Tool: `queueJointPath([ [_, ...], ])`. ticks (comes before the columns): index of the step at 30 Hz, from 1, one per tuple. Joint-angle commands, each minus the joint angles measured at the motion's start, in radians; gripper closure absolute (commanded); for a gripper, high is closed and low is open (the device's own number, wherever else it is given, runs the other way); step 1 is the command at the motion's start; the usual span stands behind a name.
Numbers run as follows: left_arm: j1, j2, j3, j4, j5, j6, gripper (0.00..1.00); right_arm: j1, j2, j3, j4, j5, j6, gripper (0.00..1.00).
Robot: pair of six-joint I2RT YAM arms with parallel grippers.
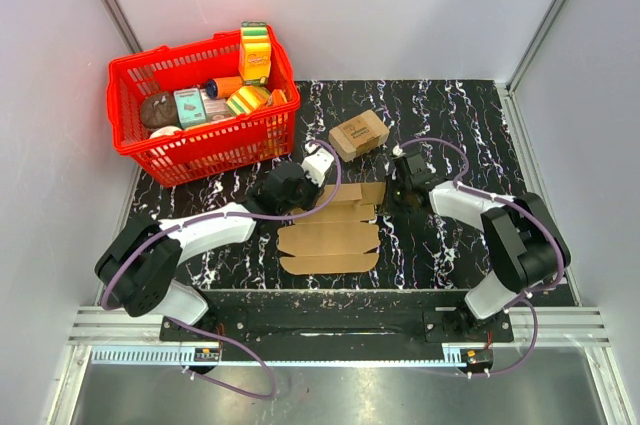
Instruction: Fold the paper box
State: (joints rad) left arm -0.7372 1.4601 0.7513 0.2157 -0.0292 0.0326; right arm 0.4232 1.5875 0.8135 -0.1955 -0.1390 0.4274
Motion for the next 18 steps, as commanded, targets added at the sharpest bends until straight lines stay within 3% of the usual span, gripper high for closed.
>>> queueJointPath([
  [1, -0.002, 0.014, 0.023, -0.007, 0.025, -0.002, 0.75, -0.004, 0.020, 0.003, 0.030, 0.038, -0.021, 0.93],
  [18, -0.004, 0.023, 0.028, -0.007, 0.025, -0.003, 0.75, -0.004, 0.078, 0.000, 0.077, -0.051, -0.053, 0.95],
])
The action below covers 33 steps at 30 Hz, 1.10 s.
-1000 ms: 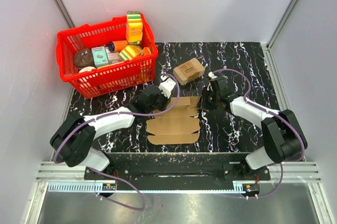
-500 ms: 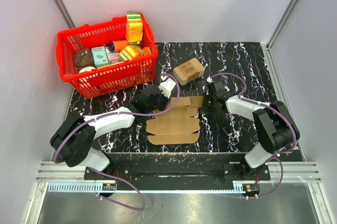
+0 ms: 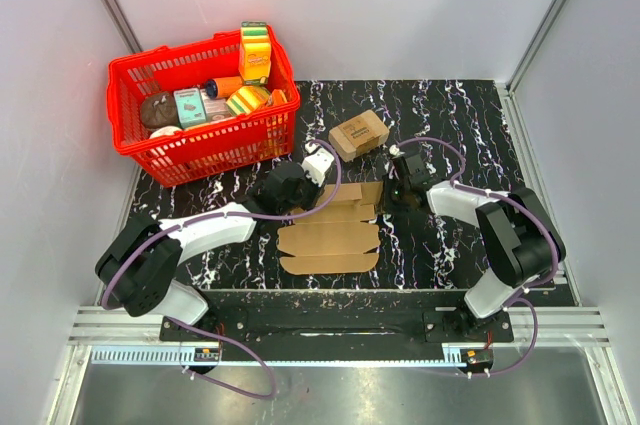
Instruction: Fold the paper box
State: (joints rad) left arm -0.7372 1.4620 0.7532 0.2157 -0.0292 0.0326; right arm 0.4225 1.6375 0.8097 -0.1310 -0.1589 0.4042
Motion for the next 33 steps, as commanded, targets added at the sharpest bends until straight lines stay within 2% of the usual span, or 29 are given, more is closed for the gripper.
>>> queueJointPath([
  [1, -0.004, 0.023, 0.026, -0.009, 0.025, -0.003, 0.75, -0.004, 0.030, 0.003, 0.016, -0.034, -0.031, 0.95],
  [13, -0.004, 0.027, 0.029, -0.010, 0.051, -0.005, 0.75, -0.004, 0.008, 0.000, 0.027, -0.085, -0.034, 0.95],
  [33, -0.002, 0.037, 0.038, -0.013, 0.054, -0.003, 0.75, -0.004, -0.050, 0.029, 0.056, -0.278, 0.002, 0.94],
])
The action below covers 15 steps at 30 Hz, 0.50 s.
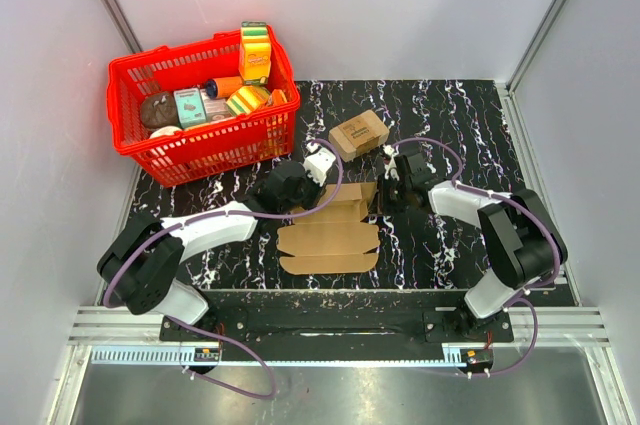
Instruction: Fold the paper box
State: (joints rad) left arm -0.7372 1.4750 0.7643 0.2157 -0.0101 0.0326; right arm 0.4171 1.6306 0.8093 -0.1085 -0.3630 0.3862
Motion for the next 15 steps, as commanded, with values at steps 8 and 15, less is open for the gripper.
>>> queueJointPath([
  [8, -0.002, 0.019, 0.023, -0.018, 0.032, -0.002, 0.75, 0.002, 0.011, 0.065, 0.047, -0.168, 0.048, 0.93],
  [15, -0.002, 0.021, 0.024, -0.018, 0.029, 0.000, 0.75, 0.002, 0.049, 0.088, 0.052, -0.198, 0.056, 0.94],
])
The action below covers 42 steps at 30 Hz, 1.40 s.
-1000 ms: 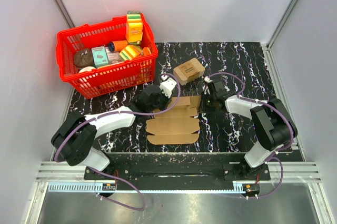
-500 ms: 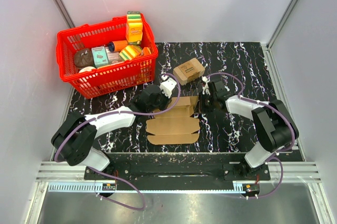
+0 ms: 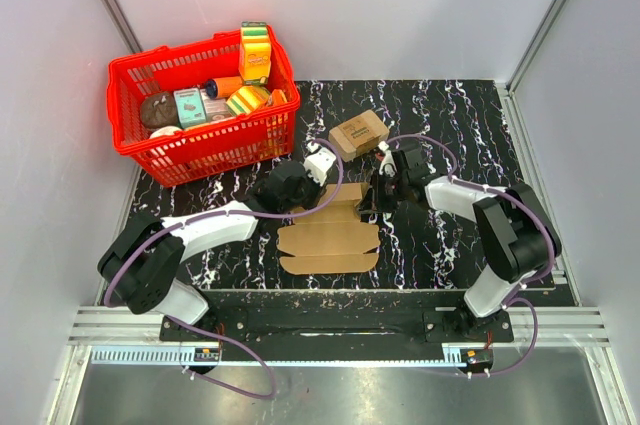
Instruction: Fold the paper box
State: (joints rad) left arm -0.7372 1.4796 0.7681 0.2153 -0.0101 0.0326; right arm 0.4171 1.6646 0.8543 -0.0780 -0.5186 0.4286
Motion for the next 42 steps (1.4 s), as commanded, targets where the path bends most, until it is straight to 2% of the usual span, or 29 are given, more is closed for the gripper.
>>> queueJointPath([
  [1, -0.004, 0.015, 0.020, -0.017, 0.029, 0.000, 0.75, 0.002, 0.020, 0.046, 0.018, -0.043, 0.013, 0.93],
  [11, -0.002, 0.010, 0.019, -0.017, 0.025, 0.000, 0.75, 0.003, 0.084, 0.088, -0.034, -0.032, 0.013, 0.93],
  [20, -0.004, 0.011, 0.017, -0.017, 0.027, 0.001, 0.75, 0.009, 0.119, 0.112, -0.106, 0.038, -0.019, 0.93],
  [25, -0.004, 0.011, 0.019, -0.017, 0.029, 0.001, 0.75, 0.012, 0.100, 0.101, -0.117, 0.063, -0.033, 0.93],
  [30, -0.002, 0.011, 0.019, -0.019, 0.029, 0.001, 0.75, 0.014, -0.021, 0.091, -0.161, 0.120, -0.045, 0.92],
  [37, -0.004, 0.013, 0.019, -0.019, 0.025, 0.001, 0.75, 0.011, -0.264, 0.117, -0.296, 0.300, -0.089, 0.77],
  [42, -0.002, 0.013, 0.019, -0.019, 0.030, 0.000, 0.75, 0.006, -0.302, 0.196, -0.445, 0.468, -0.154, 0.64],
])
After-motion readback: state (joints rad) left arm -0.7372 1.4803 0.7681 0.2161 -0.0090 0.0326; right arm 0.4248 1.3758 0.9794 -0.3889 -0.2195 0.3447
